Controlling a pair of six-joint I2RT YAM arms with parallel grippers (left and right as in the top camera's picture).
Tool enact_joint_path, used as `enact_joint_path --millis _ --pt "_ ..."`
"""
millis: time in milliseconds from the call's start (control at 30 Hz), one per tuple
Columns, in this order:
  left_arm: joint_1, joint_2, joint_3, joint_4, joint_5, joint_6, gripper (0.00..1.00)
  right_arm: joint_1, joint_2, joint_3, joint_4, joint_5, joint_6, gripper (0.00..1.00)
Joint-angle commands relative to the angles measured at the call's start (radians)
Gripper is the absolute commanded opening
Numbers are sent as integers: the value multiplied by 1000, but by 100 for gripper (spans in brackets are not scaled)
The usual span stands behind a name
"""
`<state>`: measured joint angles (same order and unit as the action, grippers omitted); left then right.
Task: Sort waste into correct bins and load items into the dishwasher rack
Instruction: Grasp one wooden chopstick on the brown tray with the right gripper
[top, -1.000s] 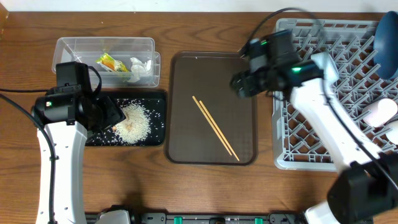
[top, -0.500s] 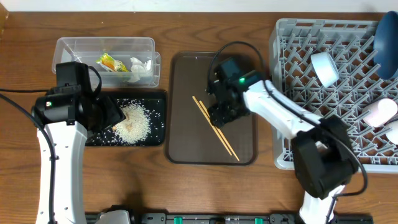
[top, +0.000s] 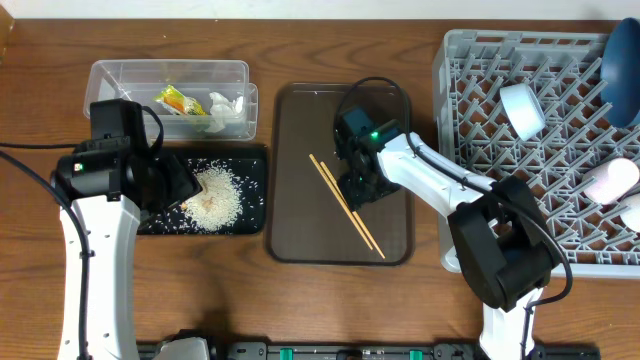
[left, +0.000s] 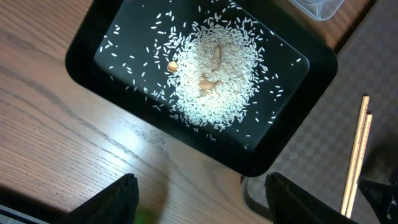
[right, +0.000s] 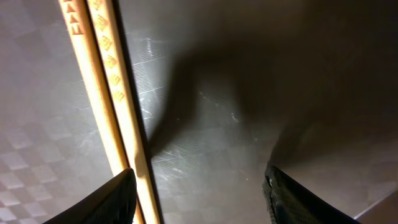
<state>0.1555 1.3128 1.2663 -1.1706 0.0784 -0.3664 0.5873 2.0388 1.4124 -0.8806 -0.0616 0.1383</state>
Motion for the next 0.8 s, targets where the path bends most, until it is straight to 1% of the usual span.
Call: enact_joint_path --millis 0,400,767 --pt "3 0 -2 -3 -8 -6 68 16 11 -3 1 28 26 64" --pt "3 0 -2 -3 -8 -5 68 60 11 -3 -1 6 25 64" --pt "3 0 -2 -3 -8 -6 68 64 12 -3 -3 65 33 64"
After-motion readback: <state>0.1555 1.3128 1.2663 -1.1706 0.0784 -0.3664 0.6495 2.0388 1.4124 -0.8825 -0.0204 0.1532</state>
